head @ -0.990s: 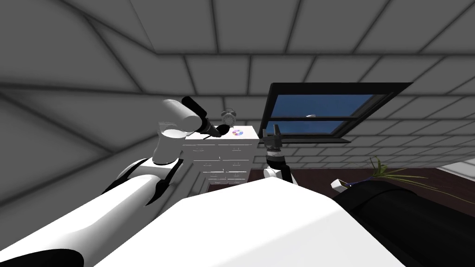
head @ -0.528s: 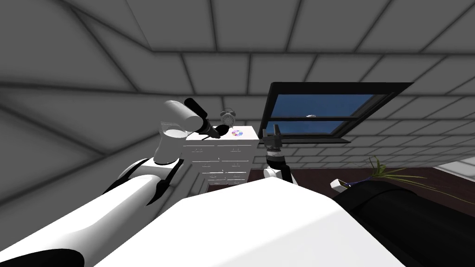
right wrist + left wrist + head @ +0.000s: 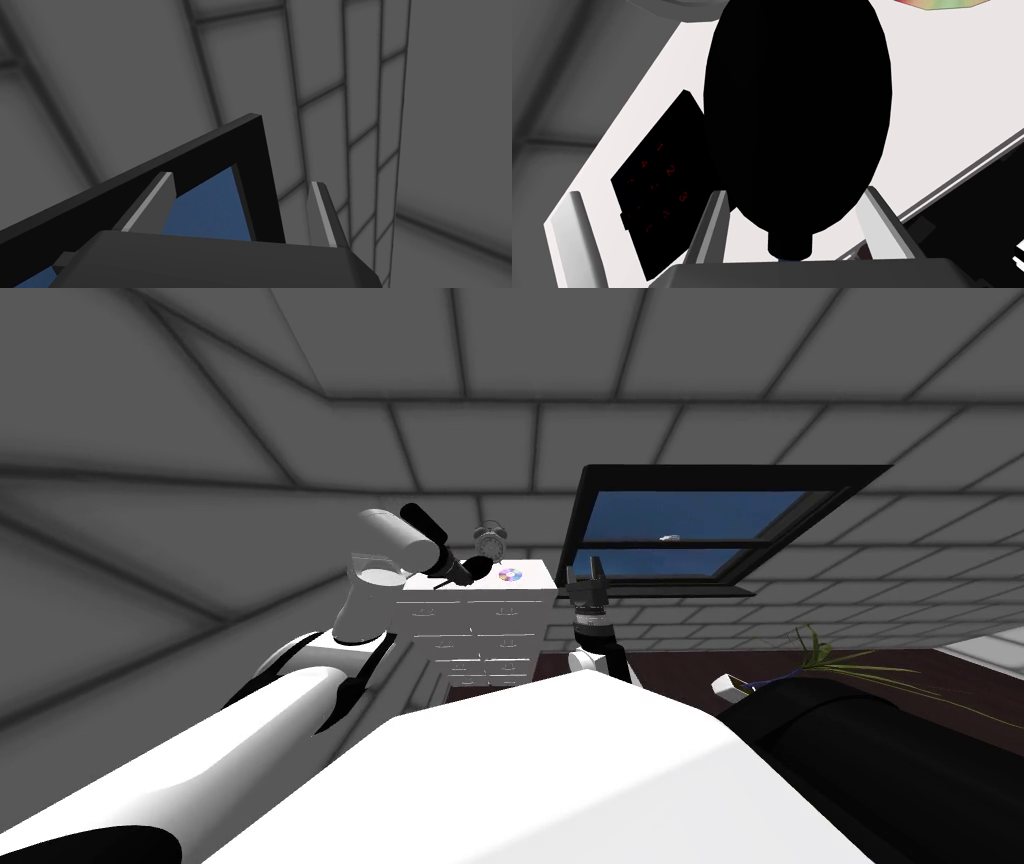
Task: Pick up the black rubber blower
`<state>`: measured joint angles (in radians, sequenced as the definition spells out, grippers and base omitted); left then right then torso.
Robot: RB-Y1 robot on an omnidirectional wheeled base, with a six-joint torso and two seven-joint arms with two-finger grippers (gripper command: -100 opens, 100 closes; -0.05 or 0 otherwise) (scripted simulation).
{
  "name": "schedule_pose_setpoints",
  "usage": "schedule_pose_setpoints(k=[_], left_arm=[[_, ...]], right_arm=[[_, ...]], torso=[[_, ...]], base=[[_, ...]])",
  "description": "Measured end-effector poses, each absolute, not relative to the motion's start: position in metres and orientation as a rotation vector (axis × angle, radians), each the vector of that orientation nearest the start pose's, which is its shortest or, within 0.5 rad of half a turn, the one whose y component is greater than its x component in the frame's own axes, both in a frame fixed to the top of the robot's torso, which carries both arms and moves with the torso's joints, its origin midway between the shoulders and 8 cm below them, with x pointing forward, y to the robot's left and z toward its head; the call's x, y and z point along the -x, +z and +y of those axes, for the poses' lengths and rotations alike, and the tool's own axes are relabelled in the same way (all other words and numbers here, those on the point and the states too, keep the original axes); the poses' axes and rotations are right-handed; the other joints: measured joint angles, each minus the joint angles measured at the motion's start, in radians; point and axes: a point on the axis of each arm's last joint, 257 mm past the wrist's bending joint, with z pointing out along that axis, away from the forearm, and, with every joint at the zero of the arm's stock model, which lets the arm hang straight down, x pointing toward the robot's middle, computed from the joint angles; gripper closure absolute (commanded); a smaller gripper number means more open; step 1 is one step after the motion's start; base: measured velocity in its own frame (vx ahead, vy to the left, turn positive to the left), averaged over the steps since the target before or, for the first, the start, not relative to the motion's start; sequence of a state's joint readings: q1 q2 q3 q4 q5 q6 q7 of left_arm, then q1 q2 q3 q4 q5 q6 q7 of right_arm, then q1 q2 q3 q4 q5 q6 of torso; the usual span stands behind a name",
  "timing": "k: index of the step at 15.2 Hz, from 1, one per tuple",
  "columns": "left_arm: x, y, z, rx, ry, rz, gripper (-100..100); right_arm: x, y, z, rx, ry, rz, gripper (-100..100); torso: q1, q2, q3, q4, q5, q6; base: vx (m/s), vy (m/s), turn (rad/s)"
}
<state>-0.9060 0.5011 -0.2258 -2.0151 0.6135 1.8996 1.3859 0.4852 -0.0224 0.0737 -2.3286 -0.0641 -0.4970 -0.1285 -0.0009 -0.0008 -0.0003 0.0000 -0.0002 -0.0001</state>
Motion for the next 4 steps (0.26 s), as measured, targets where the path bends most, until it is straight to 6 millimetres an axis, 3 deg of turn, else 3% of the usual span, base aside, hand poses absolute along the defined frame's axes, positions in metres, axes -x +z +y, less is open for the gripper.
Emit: schedule_pose_setpoints(k=[4], left_arm=[[-0.483,-0.027,0.114,2.437,-1.065,1.307,100]], right_arm=[[-0.337,0.049,-0.257,-0.691,1.558,0.519,0]], torso=[[0.002,0.0,0.001,0.001,0.0,0.0]], base=[[0.013,0.024,-0.007]])
